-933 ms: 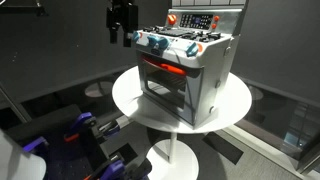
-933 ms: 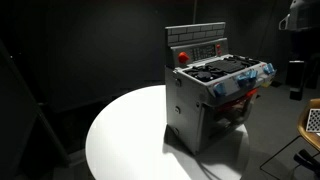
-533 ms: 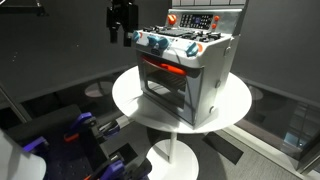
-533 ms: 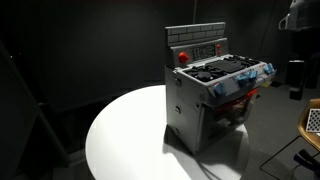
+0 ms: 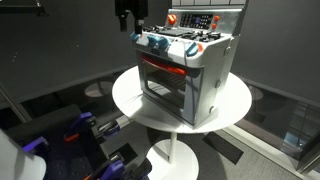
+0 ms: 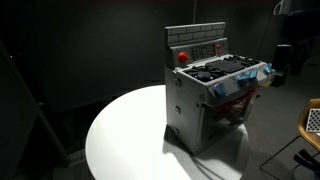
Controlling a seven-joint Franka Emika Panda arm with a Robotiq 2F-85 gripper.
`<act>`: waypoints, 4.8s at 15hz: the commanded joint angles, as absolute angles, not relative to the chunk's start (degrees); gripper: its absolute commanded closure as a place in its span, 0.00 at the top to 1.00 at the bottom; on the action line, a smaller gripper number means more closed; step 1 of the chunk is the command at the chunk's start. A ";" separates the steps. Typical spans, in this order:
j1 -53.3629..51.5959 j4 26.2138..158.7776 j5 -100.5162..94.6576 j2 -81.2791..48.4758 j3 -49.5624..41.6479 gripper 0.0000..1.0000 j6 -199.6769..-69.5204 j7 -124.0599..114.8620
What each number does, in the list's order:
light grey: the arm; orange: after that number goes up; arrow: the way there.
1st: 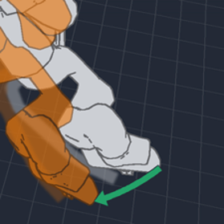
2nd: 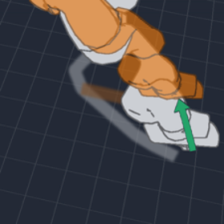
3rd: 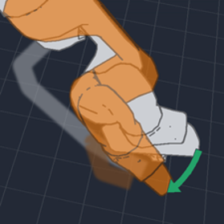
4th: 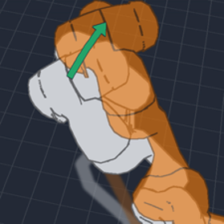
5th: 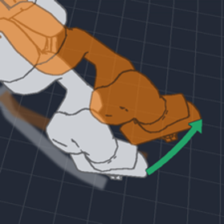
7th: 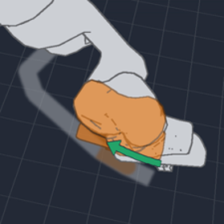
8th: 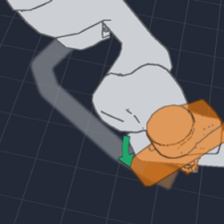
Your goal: Press the top orange button on the microwave oven controlling panel of the stove
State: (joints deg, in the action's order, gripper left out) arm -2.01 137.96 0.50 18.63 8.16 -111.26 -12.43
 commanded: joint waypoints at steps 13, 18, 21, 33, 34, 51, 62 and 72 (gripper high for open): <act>1.47 120.47 -13.63 3.04 4.81 1.00 -129.43 -25.07; 1.62 115.83 -19.79 -1.39 2.22 1.00 -132.08 -31.99; 1.29 113.09 -22.56 -3.89 0.53 1.00 -132.03 -35.65; -0.64 105.64 -24.60 -11.27 -3.26 1.00 -131.28 -39.97; -0.78 105.16 -24.54 -11.71 -3.41 1.00 -131.28 -39.89; -2.00 99.69 -22.99 -16.67 -5.12 1.00 -131.86 -38.32; -2.59 102.18 -20.32 -13.97 -4.50 1.00 -129.08 -37.59; -3.33 100.79 -22.09 -14.46 -5.07 1.00 -130.51 -38.88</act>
